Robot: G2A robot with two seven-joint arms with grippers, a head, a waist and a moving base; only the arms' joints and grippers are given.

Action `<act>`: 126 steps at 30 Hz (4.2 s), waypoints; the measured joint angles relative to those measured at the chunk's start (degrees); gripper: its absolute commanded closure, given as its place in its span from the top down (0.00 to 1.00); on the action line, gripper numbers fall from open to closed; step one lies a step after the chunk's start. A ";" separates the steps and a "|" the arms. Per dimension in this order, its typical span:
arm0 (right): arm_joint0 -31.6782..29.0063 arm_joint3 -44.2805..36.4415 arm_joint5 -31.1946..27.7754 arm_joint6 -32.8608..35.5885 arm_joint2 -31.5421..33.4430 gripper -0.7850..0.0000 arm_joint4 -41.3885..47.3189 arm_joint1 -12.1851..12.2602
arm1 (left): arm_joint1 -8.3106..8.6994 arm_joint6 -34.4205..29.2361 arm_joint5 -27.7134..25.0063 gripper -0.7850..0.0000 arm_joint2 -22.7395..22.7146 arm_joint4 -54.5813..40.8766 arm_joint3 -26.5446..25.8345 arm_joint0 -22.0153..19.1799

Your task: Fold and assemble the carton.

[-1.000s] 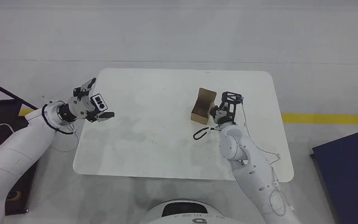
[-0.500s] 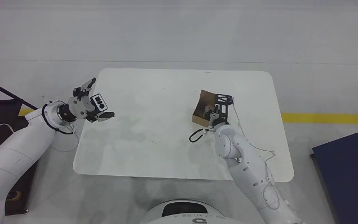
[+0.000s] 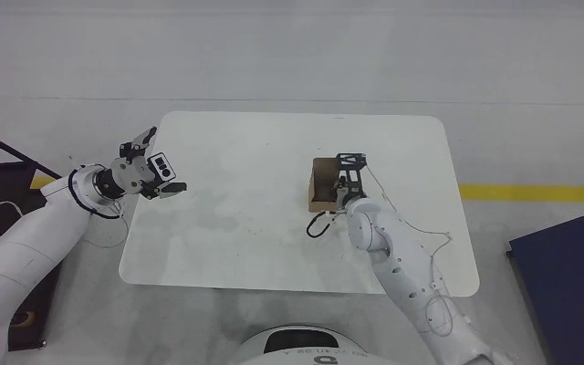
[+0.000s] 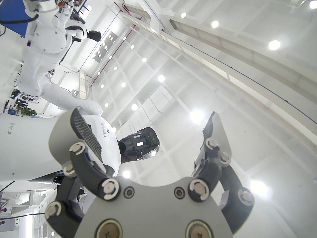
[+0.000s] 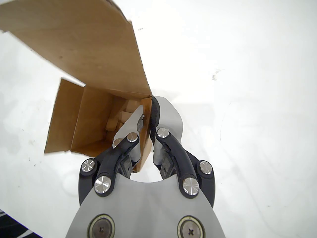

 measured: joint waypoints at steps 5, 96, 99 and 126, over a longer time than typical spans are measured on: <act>0.43 -0.49 -0.39 4.13 -0.21 0.10 -1.59 0.06 | 0.00 0.00 0.00 1.00 0.00 0.00 0.00 0.00; -21.99 -11.13 -21.57 -46.08 14.50 1.00 23.51 0.02 | -15.85 7.38 -23.79 1.00 14.34 29.06 3.09 -8.01; -22.48 -11.96 -23.19 -43.22 14.38 1.00 33.57 -0.20 | -16.73 7.71 -23.77 1.00 14.98 29.85 4.66 -8.48; -12.07 9.57 -45.31 -53.56 8.91 1.00 41.22 -1.80 | -20.28 17.43 -31.81 1.00 13.10 41.20 6.05 -7.00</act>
